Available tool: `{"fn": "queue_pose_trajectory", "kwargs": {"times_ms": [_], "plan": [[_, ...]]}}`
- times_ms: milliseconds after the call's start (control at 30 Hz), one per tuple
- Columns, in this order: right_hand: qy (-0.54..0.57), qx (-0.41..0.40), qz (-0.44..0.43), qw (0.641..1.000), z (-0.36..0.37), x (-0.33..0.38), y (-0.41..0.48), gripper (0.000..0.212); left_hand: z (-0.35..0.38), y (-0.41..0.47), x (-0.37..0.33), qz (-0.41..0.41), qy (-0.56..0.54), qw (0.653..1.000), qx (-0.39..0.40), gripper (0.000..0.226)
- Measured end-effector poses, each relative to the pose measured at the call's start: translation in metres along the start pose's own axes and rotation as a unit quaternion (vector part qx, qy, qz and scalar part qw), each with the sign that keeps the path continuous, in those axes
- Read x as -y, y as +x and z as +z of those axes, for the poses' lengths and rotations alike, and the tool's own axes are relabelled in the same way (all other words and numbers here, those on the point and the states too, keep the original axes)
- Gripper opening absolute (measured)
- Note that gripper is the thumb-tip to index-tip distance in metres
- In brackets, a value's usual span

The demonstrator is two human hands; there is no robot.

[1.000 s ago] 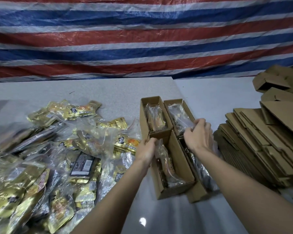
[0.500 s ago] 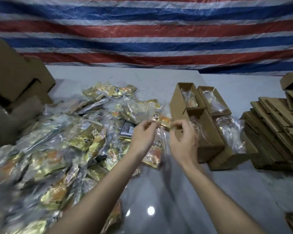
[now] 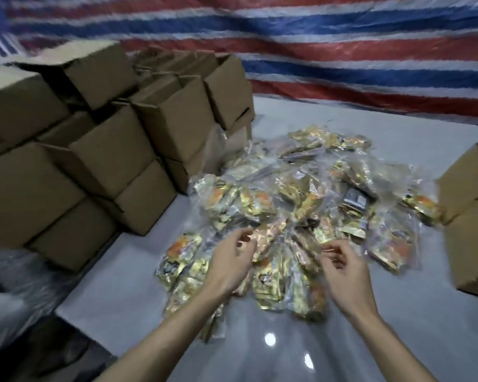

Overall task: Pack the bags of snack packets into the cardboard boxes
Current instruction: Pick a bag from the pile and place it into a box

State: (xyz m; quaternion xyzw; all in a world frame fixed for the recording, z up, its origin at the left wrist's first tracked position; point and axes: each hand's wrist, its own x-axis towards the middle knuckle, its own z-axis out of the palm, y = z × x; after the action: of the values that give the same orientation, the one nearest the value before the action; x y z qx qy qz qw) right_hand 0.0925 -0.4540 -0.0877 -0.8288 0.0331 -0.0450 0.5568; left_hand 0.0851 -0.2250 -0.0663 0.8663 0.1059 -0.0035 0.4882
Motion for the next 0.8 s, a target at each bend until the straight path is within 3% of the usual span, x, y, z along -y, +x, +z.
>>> {"fn": "queue_pose_trajectory", "kwargs": {"times_ms": [67, 167, 267, 500, 567, 667, 800], "plan": [[0.003, 0.030, 0.005, 1.000, 0.011, 0.003, -0.011, 0.026, -0.032, -0.008, 0.021, 0.001, 0.031, 0.999, -0.041, 0.032], [0.014, 0.047, 0.016, 0.999, 0.025, 0.008, -0.028, 0.024, -0.075, -0.013, 0.045, 0.017, 0.080, 0.991, -0.107, 0.025], [0.008, 0.052, 0.011, 0.999, 0.032, 0.018, -0.040, 0.023, -0.118, -0.003, 0.054, 0.044, 0.165, 0.971, -0.165, 0.034], [-0.015, 0.035, 0.033, 0.999, 0.022, 0.030, -0.057, 0.020, -0.224, 0.069, 0.008, 0.100, 0.379, 0.854, -0.342, 0.053], [-0.019, 0.029, 0.041, 0.999, 0.014, 0.033, -0.058, 0.020, -0.253, 0.088, -0.003, 0.079, 0.426, 0.838, -0.331, 0.060], [-0.034, 0.023, 0.044, 0.998, 0.005, 0.036, -0.062, 0.021, -0.284, 0.108, -0.005, -0.021, 0.485, 0.834, -0.263, 0.062], [-0.032, 0.015, 0.032, 0.999, -0.014, 0.036, -0.067, 0.022, -0.293, 0.108, 0.005, -0.106, 0.457, 0.853, -0.229, 0.033]]}}
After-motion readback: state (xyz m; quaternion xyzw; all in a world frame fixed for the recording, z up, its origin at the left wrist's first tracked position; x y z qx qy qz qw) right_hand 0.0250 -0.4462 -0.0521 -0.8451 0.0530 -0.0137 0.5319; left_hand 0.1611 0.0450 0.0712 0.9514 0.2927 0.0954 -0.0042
